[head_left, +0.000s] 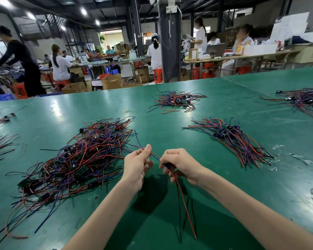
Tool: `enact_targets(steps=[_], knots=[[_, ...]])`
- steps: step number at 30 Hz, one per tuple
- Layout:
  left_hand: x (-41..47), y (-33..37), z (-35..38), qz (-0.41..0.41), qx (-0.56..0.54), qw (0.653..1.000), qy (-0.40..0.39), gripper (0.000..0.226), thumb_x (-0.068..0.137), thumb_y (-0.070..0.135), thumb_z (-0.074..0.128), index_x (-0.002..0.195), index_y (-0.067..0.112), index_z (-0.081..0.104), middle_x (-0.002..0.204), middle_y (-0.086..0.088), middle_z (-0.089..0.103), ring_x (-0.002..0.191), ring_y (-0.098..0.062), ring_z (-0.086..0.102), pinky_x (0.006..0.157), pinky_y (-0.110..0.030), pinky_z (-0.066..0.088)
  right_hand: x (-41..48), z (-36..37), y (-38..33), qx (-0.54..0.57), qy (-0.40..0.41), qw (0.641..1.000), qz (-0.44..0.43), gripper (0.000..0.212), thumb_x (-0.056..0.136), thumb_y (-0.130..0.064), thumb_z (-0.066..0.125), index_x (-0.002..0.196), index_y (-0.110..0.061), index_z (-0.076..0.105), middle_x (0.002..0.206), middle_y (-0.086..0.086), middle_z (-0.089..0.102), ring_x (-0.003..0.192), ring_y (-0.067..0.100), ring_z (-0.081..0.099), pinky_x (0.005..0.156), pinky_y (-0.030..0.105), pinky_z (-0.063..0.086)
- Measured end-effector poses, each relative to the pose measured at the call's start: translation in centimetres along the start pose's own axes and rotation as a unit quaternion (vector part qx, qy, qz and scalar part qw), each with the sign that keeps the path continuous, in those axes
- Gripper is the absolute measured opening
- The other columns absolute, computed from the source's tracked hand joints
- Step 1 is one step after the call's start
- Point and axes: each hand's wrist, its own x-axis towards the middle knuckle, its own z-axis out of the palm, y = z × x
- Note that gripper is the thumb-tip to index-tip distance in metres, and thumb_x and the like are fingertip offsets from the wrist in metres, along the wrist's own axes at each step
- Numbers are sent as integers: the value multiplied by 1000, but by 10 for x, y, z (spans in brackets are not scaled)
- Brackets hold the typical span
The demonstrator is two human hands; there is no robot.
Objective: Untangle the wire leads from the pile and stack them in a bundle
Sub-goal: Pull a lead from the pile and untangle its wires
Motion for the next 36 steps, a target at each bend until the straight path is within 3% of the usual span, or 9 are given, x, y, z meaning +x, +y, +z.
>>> enact_targets(steps=[12,16,23,28,36], knots=[[12,14,-12,27,-29,997,72,15,81,13,73,76,10,59,48,5,40,40,-4,40,46,-15,47,-6,-3,-5,-3,-45,998,49,23,86,-12,53,78,-7,74,57,8,52,40,11,45,41,20,45],[14,17,-16,15,-47,996,79,16,79,13,75,80,10,59,40,8,42,36,-3,40,45,-14,47,-8,-3,-6,-12,-58,997,49,25,85,-10,53,70,-7,73,60,9,51,40,12,45,42,20,45],[12,18,-17,33,-48,996,70,20,79,16,75,70,12,58,55,5,56,46,-3,52,45,-18,50,-7,-4,-4,-17,-59,997,49,25,83,-10,53,68,-6,73,60,8,52,41,12,46,43,22,46],[9,21,-20,25,-40,997,63,12,84,18,71,82,9,62,71,1,72,51,-2,59,44,-17,50,-5,-4,-2,-22,-59,997,52,25,82,-11,53,67,-6,73,58,7,53,40,12,46,43,22,46],[10,27,-23,31,-89,993,65,13,88,6,65,78,8,57,71,-4,69,52,-3,60,47,-17,52,-4,-4,2,-15,-62,995,73,21,80,-9,56,67,-4,72,49,4,53,39,13,44,41,20,44]])
